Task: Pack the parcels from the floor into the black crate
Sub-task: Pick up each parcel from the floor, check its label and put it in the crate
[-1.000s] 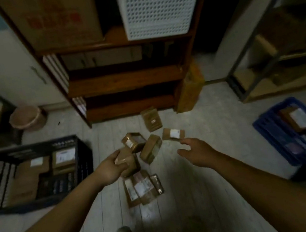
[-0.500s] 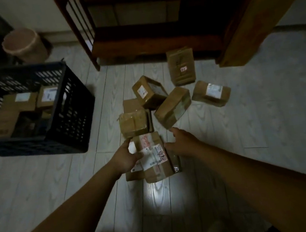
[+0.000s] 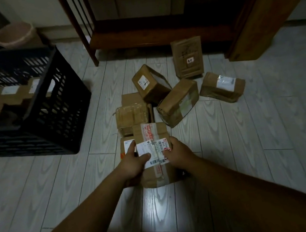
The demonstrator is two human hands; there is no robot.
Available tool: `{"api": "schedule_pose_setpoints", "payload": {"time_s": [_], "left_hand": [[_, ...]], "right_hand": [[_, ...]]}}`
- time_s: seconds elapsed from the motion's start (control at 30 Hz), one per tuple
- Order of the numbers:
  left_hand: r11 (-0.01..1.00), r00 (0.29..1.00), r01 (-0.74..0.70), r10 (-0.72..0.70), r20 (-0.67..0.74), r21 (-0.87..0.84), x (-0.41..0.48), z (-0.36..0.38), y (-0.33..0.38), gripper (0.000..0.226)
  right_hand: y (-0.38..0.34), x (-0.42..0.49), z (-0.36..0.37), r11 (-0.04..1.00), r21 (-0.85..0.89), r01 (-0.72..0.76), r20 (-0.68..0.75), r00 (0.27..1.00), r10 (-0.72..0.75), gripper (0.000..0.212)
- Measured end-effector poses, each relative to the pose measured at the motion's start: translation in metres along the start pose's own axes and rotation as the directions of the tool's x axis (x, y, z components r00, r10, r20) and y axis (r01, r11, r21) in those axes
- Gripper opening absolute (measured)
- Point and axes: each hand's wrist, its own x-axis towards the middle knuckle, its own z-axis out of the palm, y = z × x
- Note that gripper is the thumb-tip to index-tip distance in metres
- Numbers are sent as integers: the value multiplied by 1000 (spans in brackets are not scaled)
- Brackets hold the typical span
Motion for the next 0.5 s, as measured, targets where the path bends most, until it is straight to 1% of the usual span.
{"api": "schedule_pose_setpoints", "payload": {"time_s": [0.1, 0.2, 0.3, 0.5], "left_hand": [[1000, 1000, -3, 3, 17, -7, -47, -12, 43, 55], [999, 999, -35, 35, 8, 7, -115, -29, 106, 66], [997, 997, -78, 78, -5, -16, -192, -46, 176, 69], [979, 980, -201, 201, -2, 25, -351, -86, 315, 71]], "right_hand": [[-44, -43, -27, 999, 25, 37, -35, 999, -36, 40], [-109, -102, -65, 997, 33, 69, -45, 997, -67, 39], [-183, -172, -103, 992, 62, 107, -49, 993, -104, 37], [-327, -316, -169, 962, 178, 208, -86, 977, -195, 41]]}}
